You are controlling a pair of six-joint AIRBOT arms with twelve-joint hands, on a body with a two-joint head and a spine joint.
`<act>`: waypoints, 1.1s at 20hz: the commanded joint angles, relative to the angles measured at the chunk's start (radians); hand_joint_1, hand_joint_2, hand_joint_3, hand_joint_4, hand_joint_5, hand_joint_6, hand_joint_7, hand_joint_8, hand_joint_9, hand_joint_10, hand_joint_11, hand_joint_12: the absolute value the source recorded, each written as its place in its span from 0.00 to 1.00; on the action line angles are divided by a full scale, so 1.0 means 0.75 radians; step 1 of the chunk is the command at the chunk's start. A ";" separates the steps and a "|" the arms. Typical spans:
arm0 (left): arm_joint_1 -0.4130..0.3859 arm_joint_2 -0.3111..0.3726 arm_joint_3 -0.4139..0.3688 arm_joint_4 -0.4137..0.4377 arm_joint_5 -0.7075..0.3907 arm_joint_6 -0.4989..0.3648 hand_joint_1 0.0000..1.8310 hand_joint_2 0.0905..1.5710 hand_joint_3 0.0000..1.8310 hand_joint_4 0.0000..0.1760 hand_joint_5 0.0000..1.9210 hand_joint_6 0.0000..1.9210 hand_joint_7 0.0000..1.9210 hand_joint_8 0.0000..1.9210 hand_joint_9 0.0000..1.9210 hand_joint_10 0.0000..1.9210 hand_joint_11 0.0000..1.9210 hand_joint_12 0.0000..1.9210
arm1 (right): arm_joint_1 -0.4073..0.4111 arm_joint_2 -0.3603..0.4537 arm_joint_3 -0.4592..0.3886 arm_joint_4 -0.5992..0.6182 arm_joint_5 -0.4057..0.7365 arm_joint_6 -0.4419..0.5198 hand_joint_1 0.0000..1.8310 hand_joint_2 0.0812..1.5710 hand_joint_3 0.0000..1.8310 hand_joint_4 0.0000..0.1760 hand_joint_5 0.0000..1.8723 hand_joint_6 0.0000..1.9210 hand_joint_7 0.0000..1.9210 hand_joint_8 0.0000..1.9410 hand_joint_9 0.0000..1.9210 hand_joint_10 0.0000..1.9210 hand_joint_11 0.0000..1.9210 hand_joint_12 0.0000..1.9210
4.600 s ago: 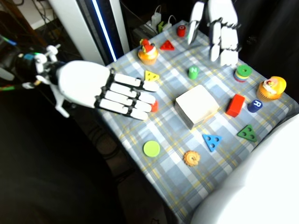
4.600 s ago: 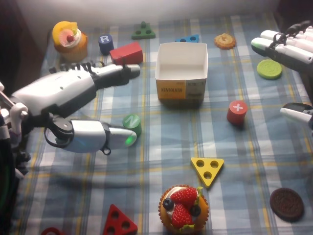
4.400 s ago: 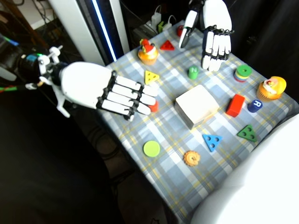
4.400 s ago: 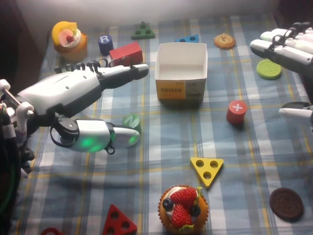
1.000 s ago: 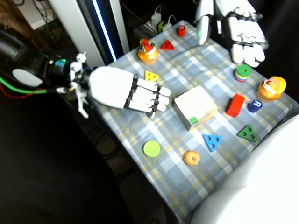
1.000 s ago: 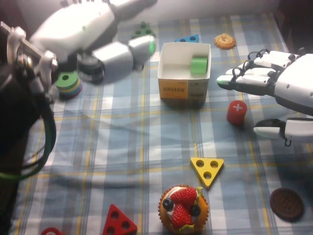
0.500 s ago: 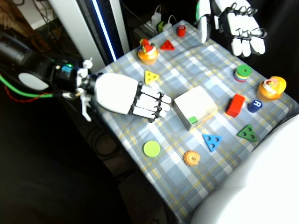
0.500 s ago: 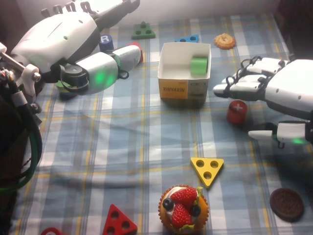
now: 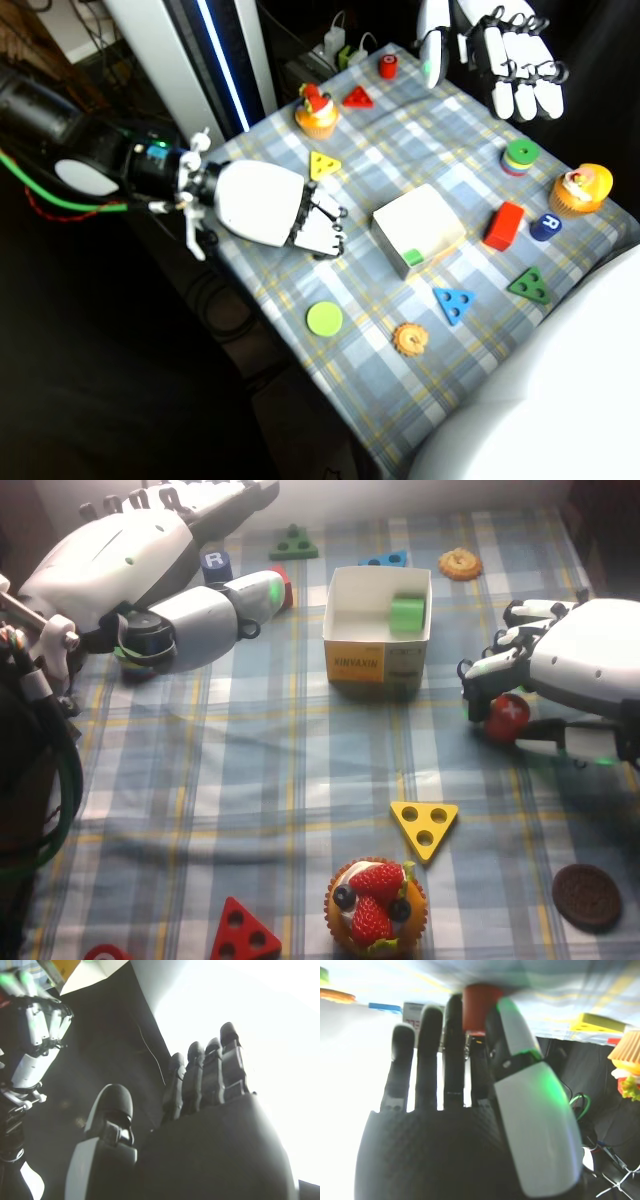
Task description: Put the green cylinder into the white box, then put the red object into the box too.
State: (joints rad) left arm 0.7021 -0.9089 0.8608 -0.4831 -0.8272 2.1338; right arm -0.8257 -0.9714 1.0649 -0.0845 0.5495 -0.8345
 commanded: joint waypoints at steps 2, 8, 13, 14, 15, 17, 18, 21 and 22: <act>-0.003 0.012 -0.005 0.029 -0.180 -0.003 0.06 0.94 0.00 0.19 0.08 0.00 0.06 0.00 0.01 0.01 0.00 0.13 | 0.024 0.060 -0.031 0.001 0.265 0.029 0.63 0.80 0.00 0.00 0.34 0.71 0.39 0.80 0.21 0.92 0.07 1.00; 0.056 0.033 -0.017 -0.024 -0.217 -0.003 0.09 0.93 0.00 0.31 0.08 0.00 0.06 0.00 0.02 0.01 0.00 0.13 | 0.120 0.093 -0.034 -0.008 0.422 0.067 0.63 0.80 0.00 0.00 0.34 0.70 0.40 0.80 0.27 0.93 0.16 1.00; 0.084 0.031 -0.015 -0.063 -0.222 -0.003 0.19 0.93 0.00 0.28 0.10 0.00 0.06 0.00 0.02 0.01 0.00 0.26 | 0.310 -0.067 0.098 -0.076 0.298 0.067 0.63 0.81 0.00 0.00 0.32 0.73 0.40 0.80 0.32 0.85 0.27 1.00; 0.086 0.030 -0.013 -0.067 -0.223 -0.003 0.20 0.93 0.00 0.35 0.10 0.00 0.06 0.00 0.02 0.01 0.00 0.24 | 0.324 -0.081 0.108 -0.088 0.283 0.067 0.63 0.81 0.00 0.00 0.32 0.74 0.39 0.80 0.31 0.84 0.25 1.00; 0.088 0.028 -0.010 -0.071 -0.225 -0.003 0.22 0.92 0.00 0.36 0.10 0.00 0.06 0.00 0.02 0.01 0.00 0.23 | 0.354 -0.119 0.137 -0.112 0.254 0.067 0.62 0.81 0.00 0.00 0.34 0.72 0.38 0.81 0.30 0.84 0.26 1.00; 0.088 0.019 -0.002 -0.078 -0.223 -0.003 0.23 0.92 0.00 0.47 0.10 0.00 0.06 0.00 0.02 0.01 0.00 0.23 | 0.388 -0.181 0.190 -0.128 0.199 0.067 0.62 0.80 0.00 0.00 0.37 0.72 0.38 0.77 0.28 0.79 0.18 1.00; 0.088 0.012 0.002 -0.079 -0.222 -0.003 0.23 0.92 0.00 0.46 0.10 0.00 0.06 0.00 0.02 0.01 0.00 0.22 | 0.407 -0.223 0.225 -0.131 0.160 0.067 0.70 0.78 0.00 0.00 0.36 0.68 0.41 0.72 0.34 0.84 0.22 0.99; 0.081 -0.001 0.007 -0.075 -0.216 -0.003 0.22 0.92 0.00 0.47 0.09 0.00 0.06 0.00 0.01 0.00 0.00 0.15 | 0.437 -0.297 0.302 -0.130 0.073 0.066 0.62 0.77 0.00 0.00 0.20 0.49 0.23 0.53 0.18 0.68 0.08 0.97; 0.078 -0.003 0.008 -0.072 -0.214 -0.003 0.20 0.93 0.00 0.46 0.09 0.00 0.06 0.00 0.01 0.00 0.00 0.15 | 0.443 -0.304 0.312 -0.130 0.058 0.066 0.56 0.72 0.00 0.00 0.10 0.30 0.11 0.28 0.06 0.56 0.02 0.91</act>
State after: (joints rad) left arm 0.7757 -0.9085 0.8619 -0.5758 -0.8776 2.1334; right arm -0.5110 -1.2015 1.2964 -0.1967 0.4805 -0.7853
